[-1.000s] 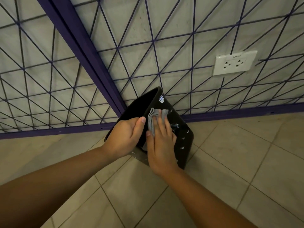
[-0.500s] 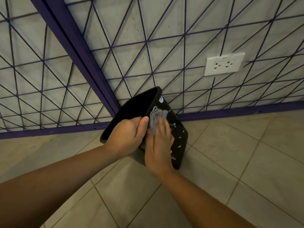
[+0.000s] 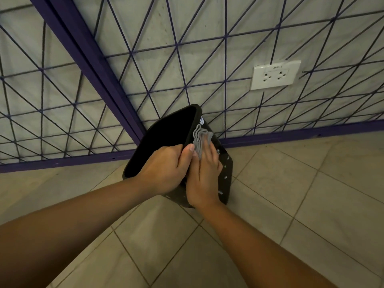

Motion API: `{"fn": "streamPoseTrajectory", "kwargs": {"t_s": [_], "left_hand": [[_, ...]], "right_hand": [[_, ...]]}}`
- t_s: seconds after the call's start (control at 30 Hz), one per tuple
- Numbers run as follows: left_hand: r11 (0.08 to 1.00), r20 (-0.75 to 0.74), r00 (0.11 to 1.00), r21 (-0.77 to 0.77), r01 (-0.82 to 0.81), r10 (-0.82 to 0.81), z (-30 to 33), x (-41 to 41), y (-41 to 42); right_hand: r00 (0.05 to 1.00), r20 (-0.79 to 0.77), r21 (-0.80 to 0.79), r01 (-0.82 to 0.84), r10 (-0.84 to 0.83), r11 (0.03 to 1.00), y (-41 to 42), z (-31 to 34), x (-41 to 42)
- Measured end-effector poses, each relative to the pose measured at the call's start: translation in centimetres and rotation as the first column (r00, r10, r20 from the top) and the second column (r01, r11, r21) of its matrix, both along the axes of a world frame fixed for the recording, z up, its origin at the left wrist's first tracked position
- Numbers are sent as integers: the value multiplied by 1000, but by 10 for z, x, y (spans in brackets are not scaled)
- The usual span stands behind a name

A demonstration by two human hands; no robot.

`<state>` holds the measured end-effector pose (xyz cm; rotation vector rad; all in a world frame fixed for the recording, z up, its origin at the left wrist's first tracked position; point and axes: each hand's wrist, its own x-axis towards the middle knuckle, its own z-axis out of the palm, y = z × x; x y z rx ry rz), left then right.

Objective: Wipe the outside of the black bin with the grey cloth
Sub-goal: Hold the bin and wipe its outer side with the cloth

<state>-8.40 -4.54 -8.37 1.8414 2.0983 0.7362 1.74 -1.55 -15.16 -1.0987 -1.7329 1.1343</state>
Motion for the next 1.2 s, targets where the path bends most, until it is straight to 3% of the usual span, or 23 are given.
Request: {"fn": "streamPoseTrajectory", "kwargs": {"t_s": [0.13, 0.3, 0.43, 0.6, 0.73, 0.83, 0.97, 1.1, 1.2], "left_hand": [[1000, -24, 1000, -19, -5, 4, 1, -2, -2], [1000, -46, 999, 9, 26, -25, -1, 2, 2], [1000, -45, 999, -2, 20, -20, 0, 1, 1], [1000, -69, 997, -9, 23, -24, 2, 5, 6], [1000, -68, 998, -10, 14, -15, 3, 1, 3], [1000, -52, 998, -13, 24, -24, 3, 3, 2], [999, -92, 995, -24, 34, -36, 1, 3, 0], [999, -78, 996, -29, 44, -47, -3, 7, 1], [997, -101, 992, -39, 71, -75, -5, 11, 0]], "right_hand": [[998, 47, 36, -42, 40, 998, -17, -3, 3], [999, -22, -11, 32, -32, 999, 5, 0, 1], [1000, -26, 48, 17, -16, 999, -10, -11, 3], [992, -91, -25, 81, -83, 996, 4, -6, -1], [998, -32, 84, 64, -61, 994, -14, -17, 1], [994, -71, 14, 87, -85, 996, 0, -14, 1], [997, -39, 75, 72, -70, 995, -14, -24, 3], [990, -85, -23, 109, -111, 994, 0, -24, 4], [990, -116, 13, 84, -81, 996, -13, -28, 5]]}}
